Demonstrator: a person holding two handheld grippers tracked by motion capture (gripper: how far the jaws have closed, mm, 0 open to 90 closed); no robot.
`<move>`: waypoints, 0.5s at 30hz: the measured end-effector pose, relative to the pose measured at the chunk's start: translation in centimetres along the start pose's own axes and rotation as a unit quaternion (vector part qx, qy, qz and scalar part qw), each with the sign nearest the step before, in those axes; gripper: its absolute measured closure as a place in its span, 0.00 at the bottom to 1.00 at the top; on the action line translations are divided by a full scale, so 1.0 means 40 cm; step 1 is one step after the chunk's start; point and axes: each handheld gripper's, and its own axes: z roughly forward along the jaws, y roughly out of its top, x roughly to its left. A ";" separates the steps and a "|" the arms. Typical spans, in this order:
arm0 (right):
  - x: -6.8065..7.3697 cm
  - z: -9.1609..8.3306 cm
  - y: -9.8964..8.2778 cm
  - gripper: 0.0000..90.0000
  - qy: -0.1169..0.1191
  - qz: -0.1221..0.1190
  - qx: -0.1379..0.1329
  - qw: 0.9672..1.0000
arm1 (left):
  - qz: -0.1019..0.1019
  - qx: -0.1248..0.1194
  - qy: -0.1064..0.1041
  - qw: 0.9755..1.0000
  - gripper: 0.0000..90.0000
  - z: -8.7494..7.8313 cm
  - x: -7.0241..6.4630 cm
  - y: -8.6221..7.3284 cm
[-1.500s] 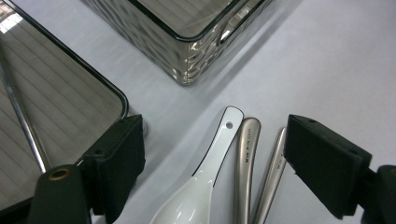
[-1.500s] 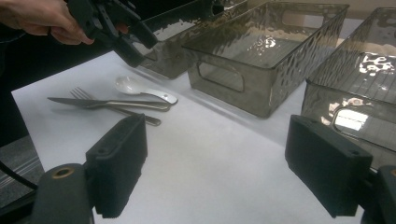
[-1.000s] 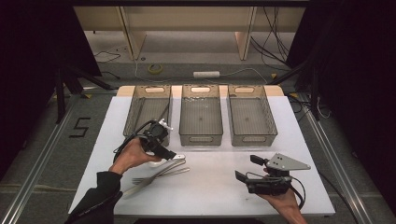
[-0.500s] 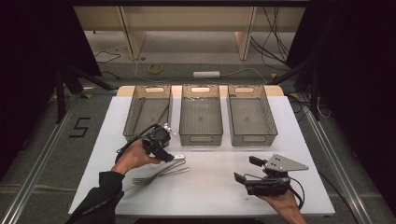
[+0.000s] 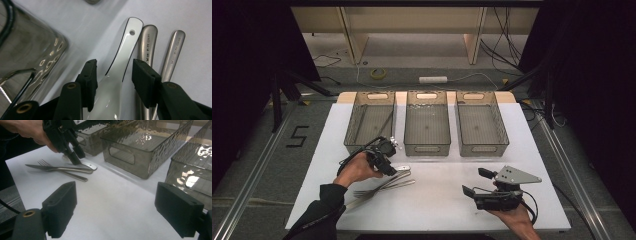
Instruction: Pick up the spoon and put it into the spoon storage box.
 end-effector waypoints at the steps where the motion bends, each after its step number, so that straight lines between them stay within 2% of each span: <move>1: 0.000 0.000 0.000 0.21 0.000 0.000 0.000 1.000 | 0.005 0.004 0.001 1.000 0.62 0.002 0.001 0.000; 7: 0.001 0.001 -0.001 0.21 0.000 -0.002 0.002 1.000 | 0.008 0.015 0.004 1.000 0.64 0.022 -0.001 0.001; 15: 0.002 0.001 -0.002 0.22 0.000 -0.003 0.002 1.000 | 0.012 0.014 0.000 1.000 0.68 0.021 0.002 0.001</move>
